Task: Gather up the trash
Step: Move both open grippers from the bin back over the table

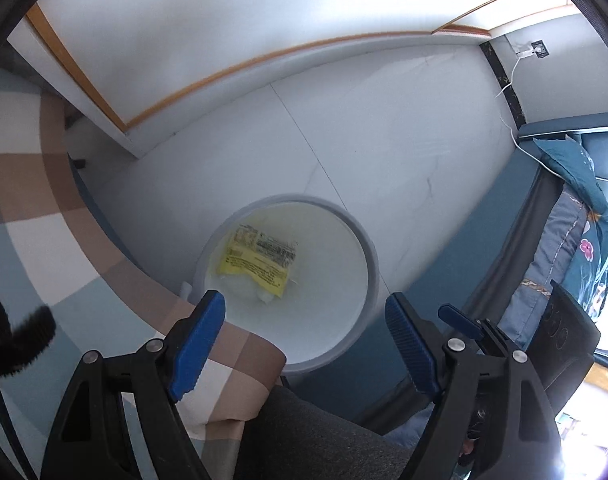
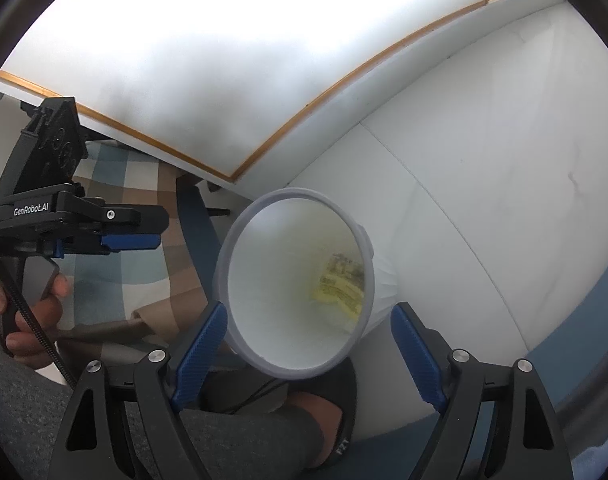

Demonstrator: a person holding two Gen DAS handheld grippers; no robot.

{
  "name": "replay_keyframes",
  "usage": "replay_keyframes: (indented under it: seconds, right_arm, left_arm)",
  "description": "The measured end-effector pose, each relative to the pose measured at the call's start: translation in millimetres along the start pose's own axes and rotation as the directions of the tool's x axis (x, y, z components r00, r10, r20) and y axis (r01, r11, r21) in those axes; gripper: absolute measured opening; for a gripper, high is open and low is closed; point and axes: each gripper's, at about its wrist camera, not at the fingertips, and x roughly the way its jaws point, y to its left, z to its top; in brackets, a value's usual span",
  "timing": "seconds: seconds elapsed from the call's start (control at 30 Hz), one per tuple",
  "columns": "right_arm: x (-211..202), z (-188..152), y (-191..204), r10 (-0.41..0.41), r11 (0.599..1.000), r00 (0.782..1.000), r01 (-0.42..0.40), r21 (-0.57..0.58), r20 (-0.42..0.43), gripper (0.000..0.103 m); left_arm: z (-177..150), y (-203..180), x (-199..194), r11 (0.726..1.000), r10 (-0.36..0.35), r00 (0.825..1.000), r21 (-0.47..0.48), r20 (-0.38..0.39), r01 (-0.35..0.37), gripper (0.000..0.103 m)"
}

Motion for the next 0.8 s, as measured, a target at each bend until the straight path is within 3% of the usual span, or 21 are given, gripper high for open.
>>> replay_keyframes:
  seconds: [0.2, 0.3, 0.4, 0.5, 0.63, 0.8]
  right_arm:
    - [-11, 3, 14, 0.0, 1.0, 1.0, 0.001, -0.025, 0.029, 0.087]
    - [-21, 5, 23, 0.003, 0.999, 0.998, -0.001, -0.042, 0.059, 0.087]
    - [-35, 8, 36, 0.008, 0.998, 0.995, -0.002, -0.064, 0.095, 0.088]
    - [-53, 13, 53, 0.01, 0.996, 0.99, 0.003, -0.091, 0.142, 0.088]
    - [-80, 21, 78, 0.015, 0.991, 0.977, 0.013, -0.13, 0.213, 0.088]
    - [-120, 28, 128, 0.047, 0.977, 0.949, 0.021, -0.212, 0.313, 0.092]
  left_arm:
    - [-16, 1, -40, 0.996, 0.087, 0.979, 0.005, 0.185, -0.09, 0.08]
    - [-26, 6, -64, 0.99, 0.141, 0.951, -0.013, 0.275, -0.143, 0.08]
    - [-37, 12, -88, 0.988, 0.154, 0.922, -0.047, 0.354, -0.147, 0.08]
    - [-54, 18, -116, 0.986, 0.166, 0.881, -0.084, 0.444, -0.144, 0.08]
    - [-80, 33, -162, 0.981, 0.189, 0.805, -0.139, 0.562, -0.134, 0.08]
    - [-110, 51, -209, 0.968, 0.241, 0.717, -0.21, 0.654, -0.134, 0.08]
